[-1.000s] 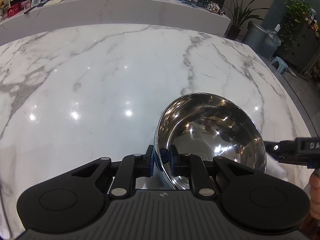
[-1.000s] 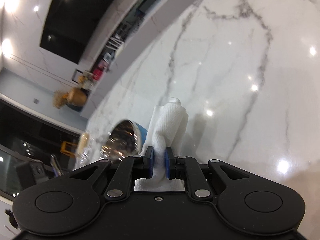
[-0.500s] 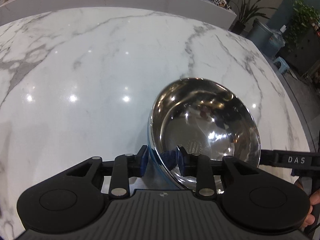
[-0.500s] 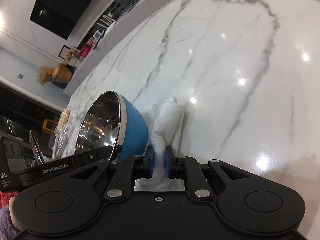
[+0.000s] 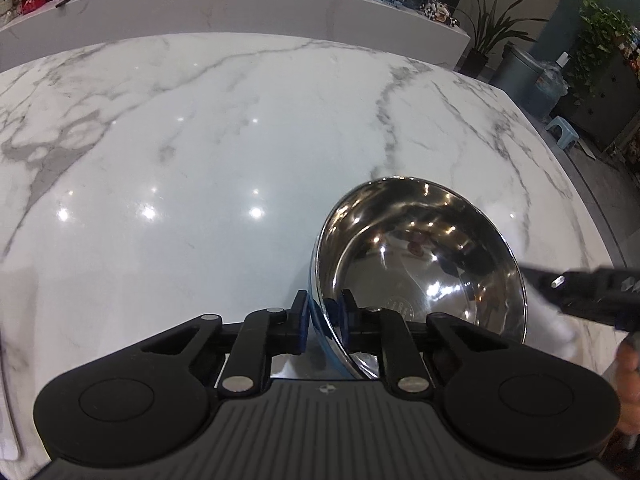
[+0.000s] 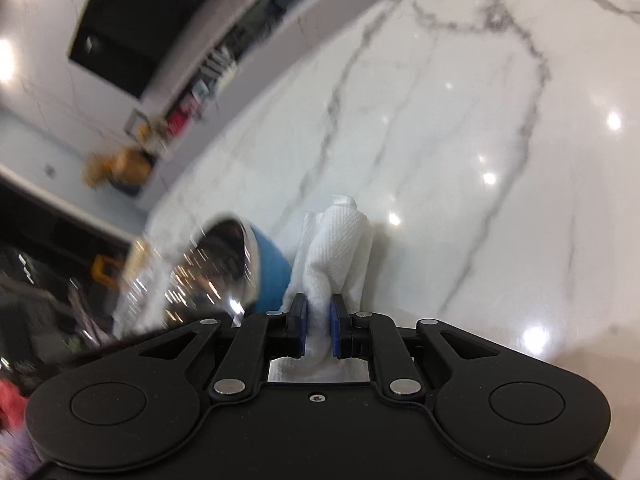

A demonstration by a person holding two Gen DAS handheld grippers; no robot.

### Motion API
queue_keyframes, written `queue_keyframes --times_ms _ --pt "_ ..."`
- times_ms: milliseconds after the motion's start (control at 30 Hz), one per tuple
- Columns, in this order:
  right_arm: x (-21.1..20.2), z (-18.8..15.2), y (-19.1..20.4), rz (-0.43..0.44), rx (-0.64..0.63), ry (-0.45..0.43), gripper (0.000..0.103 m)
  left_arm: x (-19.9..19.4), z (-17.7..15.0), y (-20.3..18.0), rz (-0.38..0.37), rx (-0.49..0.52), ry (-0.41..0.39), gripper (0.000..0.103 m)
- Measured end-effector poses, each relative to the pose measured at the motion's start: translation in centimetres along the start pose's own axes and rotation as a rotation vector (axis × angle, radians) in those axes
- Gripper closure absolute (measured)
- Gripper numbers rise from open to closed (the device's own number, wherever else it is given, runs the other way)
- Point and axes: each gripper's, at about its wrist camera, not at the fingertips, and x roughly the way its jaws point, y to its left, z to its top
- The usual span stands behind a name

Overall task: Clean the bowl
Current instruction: 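Wipe the blue bowl exterior with the cloth in the right gripper, then keep rubbing the cloth over the bowl's blue outer wall with the right gripper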

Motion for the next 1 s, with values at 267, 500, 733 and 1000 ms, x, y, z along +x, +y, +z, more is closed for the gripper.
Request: queue_keyframes --times_ms 267,500,733,1000 --pt "-0.3 0.3 0.1 0.068 -0.005 -0.001 0.092 -0.2 0.1 -0.1 -0.005 0.042 -0.012 0.092" --pt "0.6 0.2 0.0 0.019 0.002 0.040 0.092 0.0 0.0 -0.4 -0.029 0.067 -0.007 0.092" --pt "1.7 -0.6 0.0 -0.069 -0.028 0.110 0.092 0.2 -0.2 -0.8 -0.054 0.076 0.000 0.091" --pt "2.2 -0.6 0.3 -0.090 -0.039 0.126 0.092 0.3 -0.5 -0.7 -0.042 0.011 0.033 0.072"
